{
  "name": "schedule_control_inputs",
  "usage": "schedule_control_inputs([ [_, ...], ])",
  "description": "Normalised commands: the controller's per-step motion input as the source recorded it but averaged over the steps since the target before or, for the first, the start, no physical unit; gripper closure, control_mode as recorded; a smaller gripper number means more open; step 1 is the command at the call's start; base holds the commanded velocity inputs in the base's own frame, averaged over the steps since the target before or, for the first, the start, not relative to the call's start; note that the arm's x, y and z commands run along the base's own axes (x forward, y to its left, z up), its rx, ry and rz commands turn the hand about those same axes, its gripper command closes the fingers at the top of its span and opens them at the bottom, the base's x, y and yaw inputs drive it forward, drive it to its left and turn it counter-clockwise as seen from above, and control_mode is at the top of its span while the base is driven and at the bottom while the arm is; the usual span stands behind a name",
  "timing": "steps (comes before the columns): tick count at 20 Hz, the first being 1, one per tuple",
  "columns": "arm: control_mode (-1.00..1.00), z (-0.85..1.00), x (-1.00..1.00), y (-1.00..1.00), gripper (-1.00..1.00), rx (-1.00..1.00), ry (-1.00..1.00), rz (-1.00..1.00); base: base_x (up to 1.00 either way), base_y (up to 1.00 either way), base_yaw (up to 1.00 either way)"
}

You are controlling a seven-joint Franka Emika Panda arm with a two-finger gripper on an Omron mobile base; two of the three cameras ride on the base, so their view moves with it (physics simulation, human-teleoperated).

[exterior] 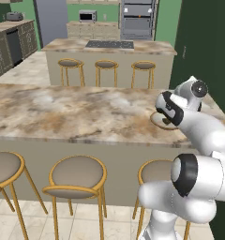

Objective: Retrieve the kiwi and tangerine from the fridge and place them into the bowl on the dining table.

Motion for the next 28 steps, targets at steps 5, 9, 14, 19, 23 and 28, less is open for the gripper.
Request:
schedule_control_inputs([
  [5, -1.00, 1.00, 0.00, 0.00, -1.00, -0.01, 0.10, 0.06, 0.00, 0.00, 0.00],
  [9, -1.00, 0.75, -0.05, -0.01, -1.00, -0.04, 0.20, 0.12, 0.00, 0.00, 0.00],
  [14, -1.00, 0.04, -0.57, -0.06, -1.00, 0.00, 0.02, 0.25, 0.00, 0.00, 0.00],
  [19, -1.00, 0.00, -0.98, 0.00, -1.00, 0.00, -0.05, 0.19, 0.00, 0.00, 0.00],
  [23, -1.00, 0.08, -0.91, 0.03, -1.00, 0.00, -0.02, 0.09, 0.00, 0.00, 0.00],
  [28, -1.00, 0.21, -0.67, 0.00, -1.00, -0.02, -0.01, 0.07, 0.00, 0.00, 0.00],
])
